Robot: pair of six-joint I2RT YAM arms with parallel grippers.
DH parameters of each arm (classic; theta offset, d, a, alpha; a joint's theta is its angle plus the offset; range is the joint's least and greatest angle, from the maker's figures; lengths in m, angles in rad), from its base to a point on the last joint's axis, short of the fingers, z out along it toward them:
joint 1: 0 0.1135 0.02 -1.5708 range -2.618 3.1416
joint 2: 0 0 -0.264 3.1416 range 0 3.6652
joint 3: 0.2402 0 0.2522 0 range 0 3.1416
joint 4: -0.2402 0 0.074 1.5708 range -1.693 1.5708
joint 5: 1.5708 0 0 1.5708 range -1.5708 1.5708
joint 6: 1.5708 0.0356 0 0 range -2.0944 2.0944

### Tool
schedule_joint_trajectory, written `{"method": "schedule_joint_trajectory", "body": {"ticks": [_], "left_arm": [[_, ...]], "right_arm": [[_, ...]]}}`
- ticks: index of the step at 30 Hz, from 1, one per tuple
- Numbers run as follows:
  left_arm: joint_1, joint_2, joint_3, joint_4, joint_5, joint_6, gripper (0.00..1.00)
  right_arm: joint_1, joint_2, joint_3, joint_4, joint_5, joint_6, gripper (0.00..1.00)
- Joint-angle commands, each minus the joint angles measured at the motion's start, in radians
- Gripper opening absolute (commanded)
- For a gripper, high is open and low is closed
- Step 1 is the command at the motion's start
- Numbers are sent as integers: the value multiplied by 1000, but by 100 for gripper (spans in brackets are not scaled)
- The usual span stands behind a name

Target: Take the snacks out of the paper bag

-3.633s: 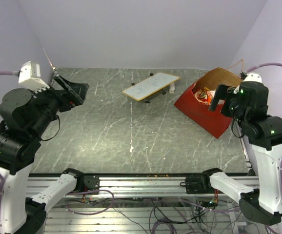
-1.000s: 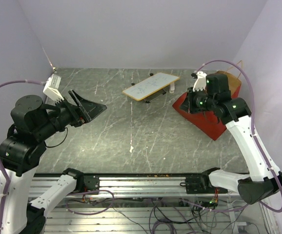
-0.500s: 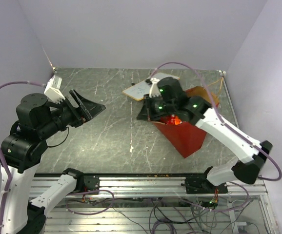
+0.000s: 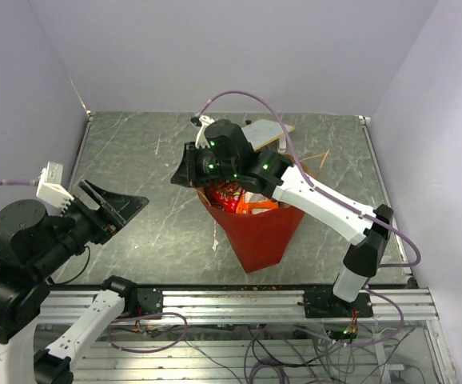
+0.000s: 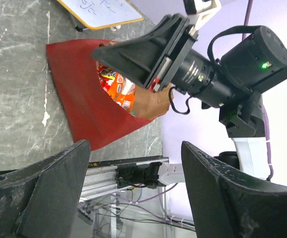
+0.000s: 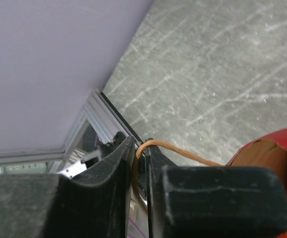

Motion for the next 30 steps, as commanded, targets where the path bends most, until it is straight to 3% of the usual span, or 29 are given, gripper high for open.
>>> {"method": "schedule_joint_trajectory", "body": {"ticks": [1, 8, 13, 18, 23, 26, 30], "left_arm": [[6, -25, -4, -22, -25, -77, 84], [5, -43, -115, 102, 11, -137, 85], [6, 2, -199, 257, 63, -158, 84], [6, 150, -229, 357, 190, -170, 89], [6, 295, -133, 291, 155, -52, 88], [-5, 377, -144, 280, 185, -23, 79], [-113, 392, -164, 293, 51, -51, 79]], "right_arm": [[6, 28, 140, 35, -17, -59, 20], [4, -154, 46, -140, 135, -245, 76], [5, -332, -11, -249, 339, -413, 99], [3, -415, 27, -438, 636, -507, 100], [-49, -516, -80, -488, 850, -501, 100], [-156, -566, -136, -469, 818, -454, 100], [-318, -567, -131, -458, 645, -430, 100]]}}
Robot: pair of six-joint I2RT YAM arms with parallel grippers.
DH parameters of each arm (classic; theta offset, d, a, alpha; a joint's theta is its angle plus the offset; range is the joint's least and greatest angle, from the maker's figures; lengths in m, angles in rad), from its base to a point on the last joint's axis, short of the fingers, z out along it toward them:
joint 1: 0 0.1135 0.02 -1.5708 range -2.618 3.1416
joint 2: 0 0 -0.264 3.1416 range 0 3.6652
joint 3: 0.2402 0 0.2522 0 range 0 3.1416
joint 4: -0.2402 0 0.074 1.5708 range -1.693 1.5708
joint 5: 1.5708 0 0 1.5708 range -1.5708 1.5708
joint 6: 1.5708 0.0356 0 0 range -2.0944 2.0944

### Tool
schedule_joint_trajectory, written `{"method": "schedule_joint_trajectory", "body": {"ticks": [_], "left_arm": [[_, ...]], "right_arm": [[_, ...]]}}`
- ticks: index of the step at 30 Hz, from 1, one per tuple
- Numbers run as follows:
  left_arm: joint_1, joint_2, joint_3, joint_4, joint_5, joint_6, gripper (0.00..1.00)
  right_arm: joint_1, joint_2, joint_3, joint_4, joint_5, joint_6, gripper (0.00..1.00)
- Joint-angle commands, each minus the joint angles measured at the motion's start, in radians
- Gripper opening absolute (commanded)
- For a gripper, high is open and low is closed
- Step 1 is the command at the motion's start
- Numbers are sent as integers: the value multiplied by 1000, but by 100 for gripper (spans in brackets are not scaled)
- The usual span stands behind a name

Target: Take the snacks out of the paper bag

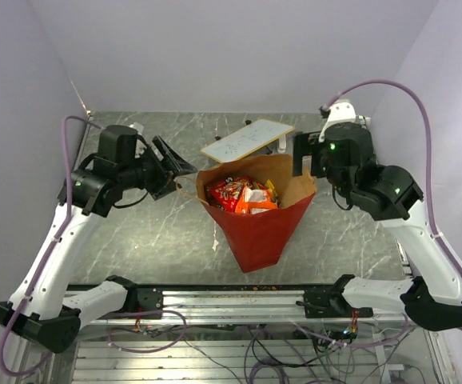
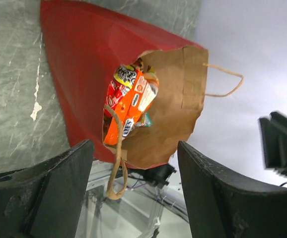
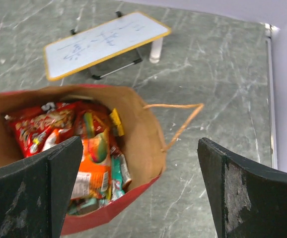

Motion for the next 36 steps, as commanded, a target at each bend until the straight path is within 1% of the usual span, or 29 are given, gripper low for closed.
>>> {"method": "schedule_joint_trajectory", "body": {"ticks": [1, 4, 6, 7, 10, 12, 13, 14, 17, 20, 21, 22, 24, 25, 26, 27, 31, 33, 36], "left_arm": [[-108, -11, -12, 47, -87, 1, 79], [-186, 9, -75, 128, -85, -48, 77], [-247, 38, -67, 149, -118, -62, 75], [-269, 52, -53, 150, -133, -61, 74], [-290, 82, -16, 145, -151, -43, 69], [-291, 88, -6, 132, -163, -28, 64], [-290, 88, -7, 130, -170, -20, 61], [-290, 85, -11, 131, -172, -15, 58], [-291, 72, -37, 139, -161, -12, 48], [-290, 53, -50, 138, -168, -2, 40], [-290, 48, -56, 140, -172, 4, 38], [-289, 43, -58, 144, -175, 14, 35], [-284, 49, -42, 127, -188, 38, 23], [-277, 57, -22, 106, -195, 48, 17], [-266, 69, 2, 87, -193, 59, 10], [-253, 83, 27, 72, -183, 74, 7], [-199, 138, 130, 16, -165, 123, 7], [-165, 158, 178, -18, -151, 136, 7], [-96, 178, 246, -75, -120, 162, 7]], "right_arm": [[-121, -5, 11, -11, -72, 34, 100], [-206, 44, 14, -14, -96, 41, 100], [-287, 82, 27, -10, -165, 51, 100], [-360, 101, 39, -10, -222, 56, 100], [-470, 137, 36, 0, -353, 73, 100], [-508, 145, 2, 28, -427, 86, 99], [-521, 145, -22, 53, -464, 95, 96], [-535, 146, -50, 74, -495, 103, 93], [-568, 152, -130, 131, -585, 101, 79], [-581, 164, -154, 150, -620, 83, 66], [-582, 167, -154, 148, -631, 75, 58], [-582, 167, -158, 149, -646, 66, 48], [-581, 157, -167, 149, -683, 42, 14], [-581, 150, -164, 146, -721, 26, 1], [-580, 143, -159, 141, -754, 7, 0], [-580, 130, -155, 138, -791, -13, 0], [-571, 68, -160, 156, -982, -51, 0], [-541, 58, -164, 172, -1069, -25, 0], [-482, 54, -183, 219, -1180, 64, 0]]}}
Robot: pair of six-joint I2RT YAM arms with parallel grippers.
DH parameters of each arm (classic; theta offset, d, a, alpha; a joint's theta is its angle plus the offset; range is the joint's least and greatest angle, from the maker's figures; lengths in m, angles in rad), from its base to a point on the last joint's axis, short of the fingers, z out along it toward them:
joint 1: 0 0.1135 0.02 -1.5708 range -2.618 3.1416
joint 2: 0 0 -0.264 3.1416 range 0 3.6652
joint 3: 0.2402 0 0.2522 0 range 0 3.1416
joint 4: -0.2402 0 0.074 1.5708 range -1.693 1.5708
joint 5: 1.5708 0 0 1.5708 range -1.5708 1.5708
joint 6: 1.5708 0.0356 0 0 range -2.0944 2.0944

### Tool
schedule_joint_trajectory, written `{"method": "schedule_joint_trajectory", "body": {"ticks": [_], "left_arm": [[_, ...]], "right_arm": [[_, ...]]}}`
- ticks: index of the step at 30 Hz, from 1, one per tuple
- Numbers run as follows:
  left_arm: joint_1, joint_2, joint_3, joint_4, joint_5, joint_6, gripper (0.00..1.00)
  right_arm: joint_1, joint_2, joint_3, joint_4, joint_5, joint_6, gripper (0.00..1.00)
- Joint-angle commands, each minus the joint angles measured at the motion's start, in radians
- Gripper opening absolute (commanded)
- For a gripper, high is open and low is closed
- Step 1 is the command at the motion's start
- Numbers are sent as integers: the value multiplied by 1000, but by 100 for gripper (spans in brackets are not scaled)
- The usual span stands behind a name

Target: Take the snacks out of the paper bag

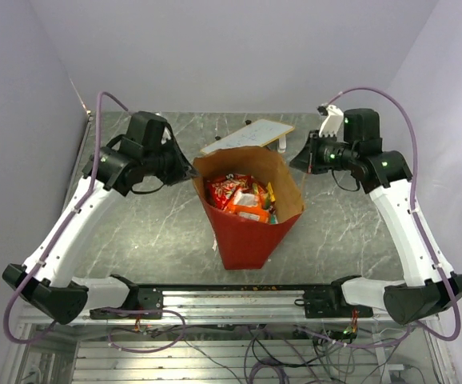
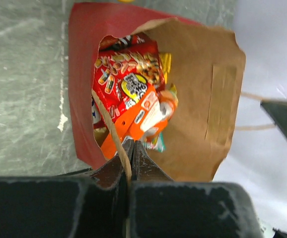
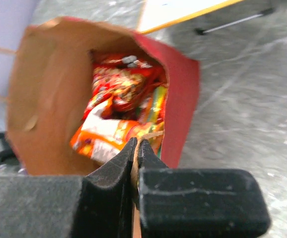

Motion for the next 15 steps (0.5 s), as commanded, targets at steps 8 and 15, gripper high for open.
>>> {"method": "schedule_joint_trajectory", "body": {"ticks": [8, 15], "left_arm": [[222, 59, 312, -269, 2, 252, 7], [324, 172, 536, -369, -65, 374, 7]], "right_arm": [[357, 66, -12, 288, -176, 205, 0], [443, 205, 75, 439, -246, 310, 0]]}}
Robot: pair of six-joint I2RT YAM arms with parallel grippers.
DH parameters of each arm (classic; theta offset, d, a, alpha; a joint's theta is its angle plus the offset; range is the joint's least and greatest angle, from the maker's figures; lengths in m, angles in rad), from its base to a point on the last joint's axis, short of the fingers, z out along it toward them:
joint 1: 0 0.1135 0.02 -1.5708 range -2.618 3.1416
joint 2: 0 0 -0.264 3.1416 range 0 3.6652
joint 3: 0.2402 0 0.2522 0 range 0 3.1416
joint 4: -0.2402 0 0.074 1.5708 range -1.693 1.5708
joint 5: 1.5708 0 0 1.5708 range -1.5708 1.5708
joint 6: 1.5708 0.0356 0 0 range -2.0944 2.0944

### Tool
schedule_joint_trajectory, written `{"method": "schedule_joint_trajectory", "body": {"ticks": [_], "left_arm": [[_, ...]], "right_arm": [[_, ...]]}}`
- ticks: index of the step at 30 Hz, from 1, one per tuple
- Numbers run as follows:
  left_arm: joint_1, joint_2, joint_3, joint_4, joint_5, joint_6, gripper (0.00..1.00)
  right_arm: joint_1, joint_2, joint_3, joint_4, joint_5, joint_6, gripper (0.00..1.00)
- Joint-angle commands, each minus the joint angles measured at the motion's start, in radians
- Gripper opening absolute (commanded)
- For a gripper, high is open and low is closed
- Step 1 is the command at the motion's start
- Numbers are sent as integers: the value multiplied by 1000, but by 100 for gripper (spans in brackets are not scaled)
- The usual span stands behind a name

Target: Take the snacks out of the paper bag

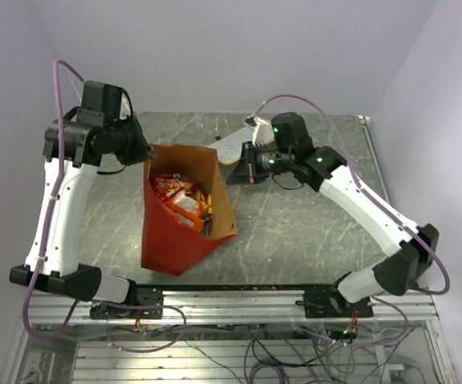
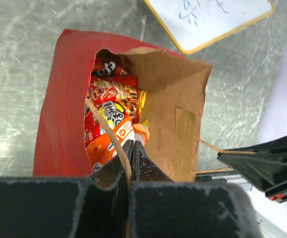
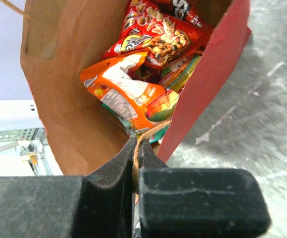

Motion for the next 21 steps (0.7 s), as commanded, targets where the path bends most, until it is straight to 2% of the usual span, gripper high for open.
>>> {"method": "schedule_joint_trajectory", "body": {"ticks": [1, 6, 13, 16, 21], "left_arm": [[48, 63, 168, 2, -39, 117, 7], [53, 104, 135, 90, 151, 129, 7], [53, 2, -131, 323, 336, 8, 7], [53, -51, -214, 369, 356, -36, 7], [53, -90, -258, 371, 344, -67, 7]], "right_arm": [[59, 38, 87, 210, -82, 104, 0], [147, 52, 7, 211, -79, 105, 0], [206, -55, -178, 204, -53, 83, 0], [205, -68, -209, 167, -42, 50, 0], [206, -66, -138, 35, 32, -41, 2]]}}
